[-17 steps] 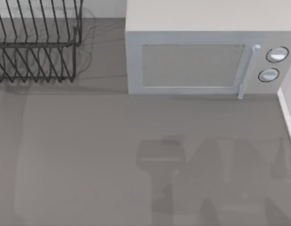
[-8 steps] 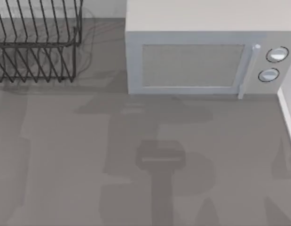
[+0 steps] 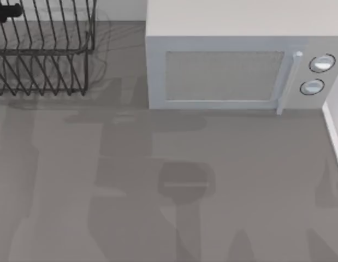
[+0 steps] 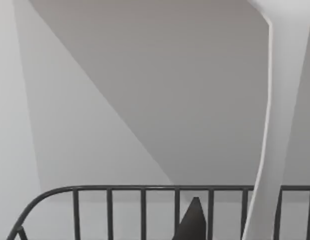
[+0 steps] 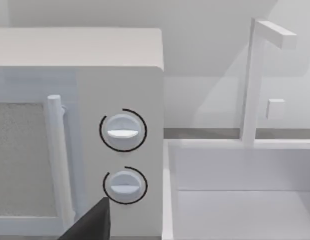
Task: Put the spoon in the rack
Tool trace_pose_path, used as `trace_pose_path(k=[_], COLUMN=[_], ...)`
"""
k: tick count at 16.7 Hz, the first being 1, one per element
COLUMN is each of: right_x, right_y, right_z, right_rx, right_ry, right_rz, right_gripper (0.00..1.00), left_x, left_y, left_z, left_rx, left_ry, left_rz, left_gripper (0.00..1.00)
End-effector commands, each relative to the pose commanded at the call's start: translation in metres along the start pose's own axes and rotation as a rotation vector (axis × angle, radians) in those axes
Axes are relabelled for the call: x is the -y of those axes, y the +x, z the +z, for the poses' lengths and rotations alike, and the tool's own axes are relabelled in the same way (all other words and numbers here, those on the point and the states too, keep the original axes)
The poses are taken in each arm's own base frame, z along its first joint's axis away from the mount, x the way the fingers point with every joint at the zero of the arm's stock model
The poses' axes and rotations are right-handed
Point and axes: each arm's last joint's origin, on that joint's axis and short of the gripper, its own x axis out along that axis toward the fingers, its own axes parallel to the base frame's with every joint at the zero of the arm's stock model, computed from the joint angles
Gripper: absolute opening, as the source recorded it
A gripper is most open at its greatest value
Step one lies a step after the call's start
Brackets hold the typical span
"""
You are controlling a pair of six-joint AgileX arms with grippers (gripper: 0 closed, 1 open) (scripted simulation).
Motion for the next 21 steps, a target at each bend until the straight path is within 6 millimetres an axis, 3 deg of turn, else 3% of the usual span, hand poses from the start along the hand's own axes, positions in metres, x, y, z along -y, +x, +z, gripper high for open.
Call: trace_pose_path(k=[2,15,21], right_x=[0.0000,0.0000,0.0000], right_y=[0.0000,0.0000,0.0000], right_z=[0.0000,0.0000,0.0000], right_rx=[0.000,0.000,0.000], right_ry=[0.000,0.000,0.000], right_rz=[0.000,0.000,0.000], right_gripper=[1.00,1.00,1.00], left_x=[0.0000,0.0000,0.0000], left_y=[0.0000,0.0000,0.0000], left_z=[0.0000,0.0000,0.0000], left_rx=[0.000,0.000,0.000], left_ry=[0.000,0.000,0.000], left_rz=[0.000,0.000,0.000], left_gripper=[0.00,0.98,1.00])
